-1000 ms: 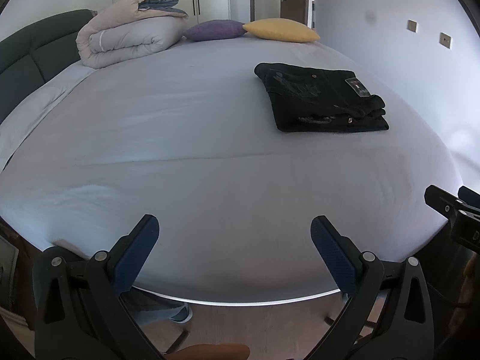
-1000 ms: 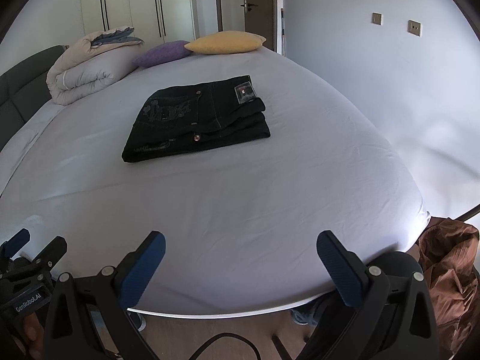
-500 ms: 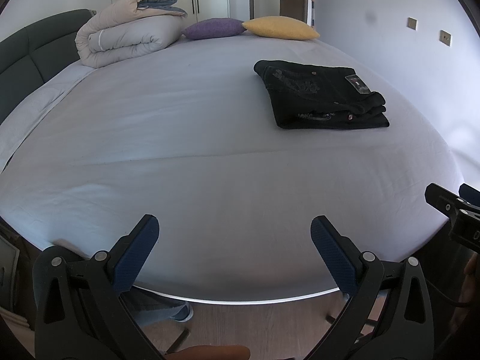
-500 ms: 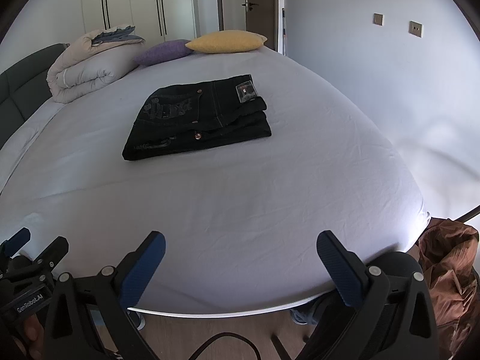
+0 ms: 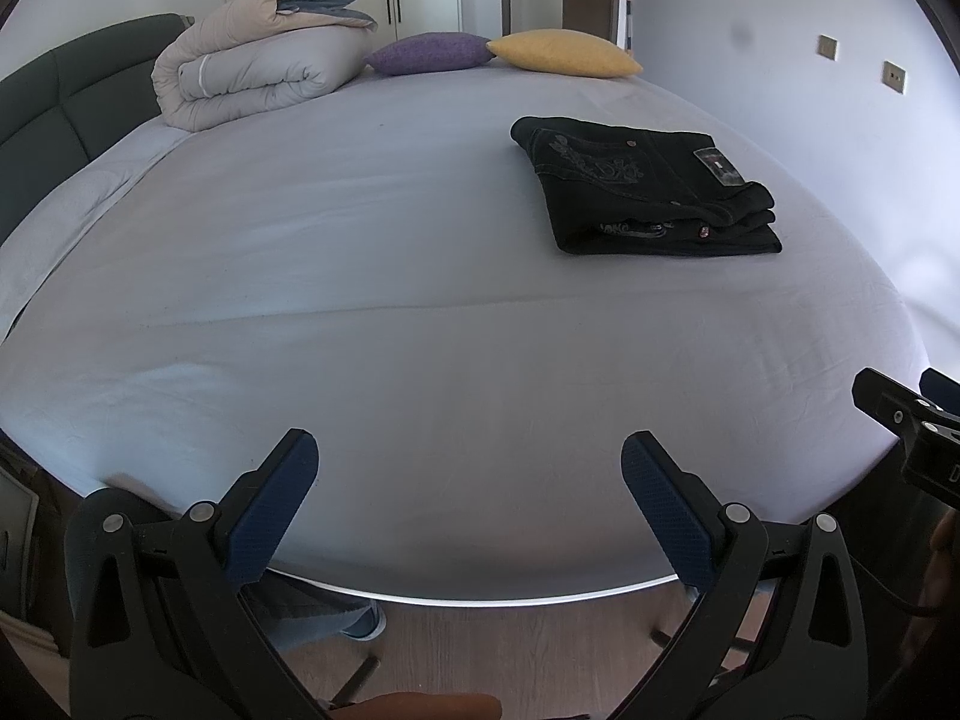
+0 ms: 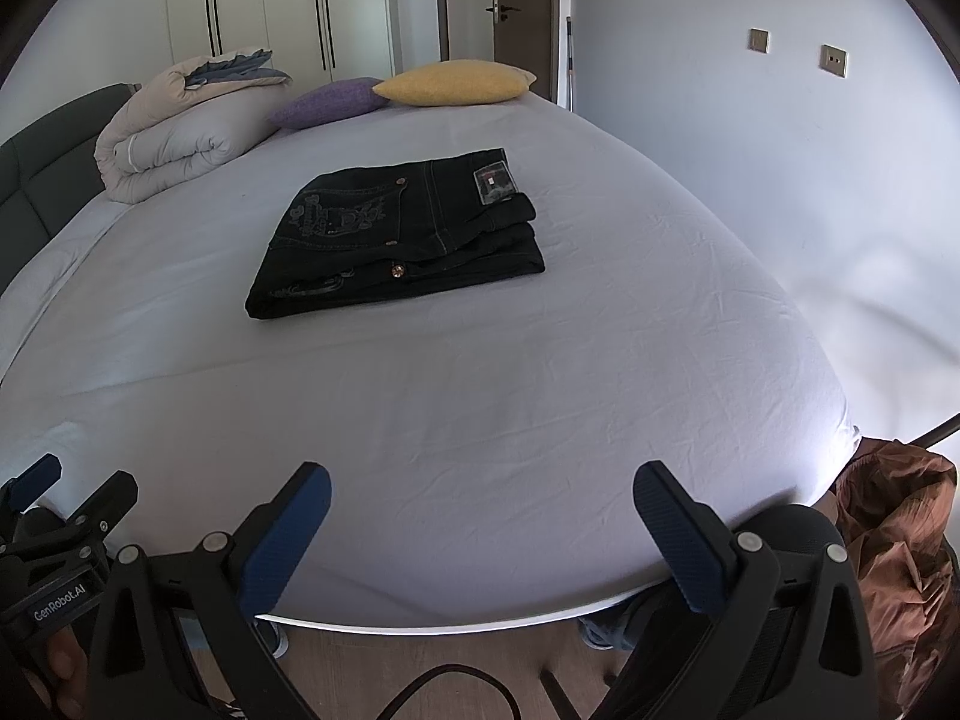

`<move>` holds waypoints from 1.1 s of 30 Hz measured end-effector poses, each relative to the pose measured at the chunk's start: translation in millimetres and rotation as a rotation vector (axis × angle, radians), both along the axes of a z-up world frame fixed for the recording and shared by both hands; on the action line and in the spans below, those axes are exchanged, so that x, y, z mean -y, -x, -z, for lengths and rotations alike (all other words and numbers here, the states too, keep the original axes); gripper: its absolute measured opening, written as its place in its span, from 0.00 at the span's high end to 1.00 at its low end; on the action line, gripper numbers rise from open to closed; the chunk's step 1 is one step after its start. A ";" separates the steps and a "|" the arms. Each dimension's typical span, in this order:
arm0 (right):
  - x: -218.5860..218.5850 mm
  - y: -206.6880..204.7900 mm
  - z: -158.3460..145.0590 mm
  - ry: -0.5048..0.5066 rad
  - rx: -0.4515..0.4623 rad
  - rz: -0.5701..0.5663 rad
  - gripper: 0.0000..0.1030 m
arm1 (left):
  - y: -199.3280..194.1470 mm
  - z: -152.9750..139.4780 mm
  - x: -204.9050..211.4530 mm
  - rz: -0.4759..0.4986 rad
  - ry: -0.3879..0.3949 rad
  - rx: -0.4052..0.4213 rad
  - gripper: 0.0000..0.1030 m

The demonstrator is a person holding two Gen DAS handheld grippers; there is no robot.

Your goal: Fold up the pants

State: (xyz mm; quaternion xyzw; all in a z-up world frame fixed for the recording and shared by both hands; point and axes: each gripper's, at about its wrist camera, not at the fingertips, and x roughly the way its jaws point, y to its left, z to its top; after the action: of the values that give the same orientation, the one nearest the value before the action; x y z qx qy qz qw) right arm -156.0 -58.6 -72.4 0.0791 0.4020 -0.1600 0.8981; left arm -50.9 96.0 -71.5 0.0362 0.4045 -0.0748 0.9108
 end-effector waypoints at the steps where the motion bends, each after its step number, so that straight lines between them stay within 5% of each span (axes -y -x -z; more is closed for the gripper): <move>1: -0.1 0.1 0.0 0.000 0.000 0.000 0.00 | -0.2 0.0 -0.1 0.000 -0.001 0.000 0.00; 33: 0.4 -0.2 0.3 0.002 -0.002 -0.002 0.00 | 0.0 0.7 -1.8 -0.002 0.000 -0.001 0.00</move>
State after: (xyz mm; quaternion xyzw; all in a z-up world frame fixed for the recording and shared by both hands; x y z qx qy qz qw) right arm -155.8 -59.0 -72.7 0.0778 0.4028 -0.1595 0.8979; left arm -50.8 97.8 -72.3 0.0358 0.4049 -0.0742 0.9107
